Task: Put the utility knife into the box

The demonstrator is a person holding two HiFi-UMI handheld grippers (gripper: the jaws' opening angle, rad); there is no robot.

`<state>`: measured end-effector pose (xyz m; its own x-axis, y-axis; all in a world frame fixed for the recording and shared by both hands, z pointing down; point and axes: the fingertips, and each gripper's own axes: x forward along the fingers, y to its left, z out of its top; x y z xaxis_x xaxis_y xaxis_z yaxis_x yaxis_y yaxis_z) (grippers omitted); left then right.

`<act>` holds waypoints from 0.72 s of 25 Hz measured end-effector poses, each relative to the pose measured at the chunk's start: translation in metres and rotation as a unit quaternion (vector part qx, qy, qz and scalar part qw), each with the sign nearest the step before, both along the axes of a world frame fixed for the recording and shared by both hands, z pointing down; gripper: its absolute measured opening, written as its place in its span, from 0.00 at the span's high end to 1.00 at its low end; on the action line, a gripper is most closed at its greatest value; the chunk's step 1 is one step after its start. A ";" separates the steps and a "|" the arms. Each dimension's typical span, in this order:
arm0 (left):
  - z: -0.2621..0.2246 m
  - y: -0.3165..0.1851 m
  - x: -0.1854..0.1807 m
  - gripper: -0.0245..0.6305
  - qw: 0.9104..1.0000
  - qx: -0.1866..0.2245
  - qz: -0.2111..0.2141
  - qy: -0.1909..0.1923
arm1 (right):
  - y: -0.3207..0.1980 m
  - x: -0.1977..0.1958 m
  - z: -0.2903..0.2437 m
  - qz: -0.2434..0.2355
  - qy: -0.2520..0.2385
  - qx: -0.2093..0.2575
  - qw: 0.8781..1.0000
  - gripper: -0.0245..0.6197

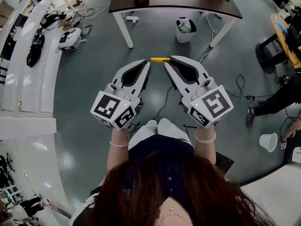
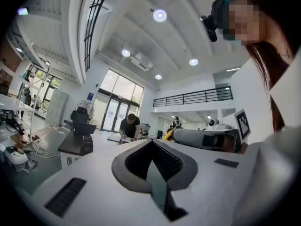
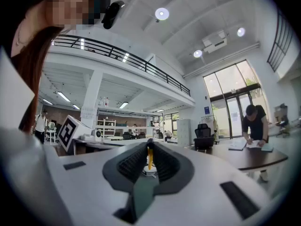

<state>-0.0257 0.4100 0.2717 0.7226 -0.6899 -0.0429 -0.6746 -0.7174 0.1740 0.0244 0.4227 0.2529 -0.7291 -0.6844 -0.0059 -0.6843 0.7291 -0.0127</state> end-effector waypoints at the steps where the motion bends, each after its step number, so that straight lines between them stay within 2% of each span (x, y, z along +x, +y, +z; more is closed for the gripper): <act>1: -0.001 0.001 0.000 0.96 1.000 0.000 0.000 0.000 | 0.001 0.000 -0.001 0.000 0.000 0.000 1.000 0.89; 18: 0.005 -0.012 0.013 0.96 1.000 -0.013 0.002 0.004 | -0.012 0.016 0.000 -0.002 -0.022 -0.006 1.000 0.89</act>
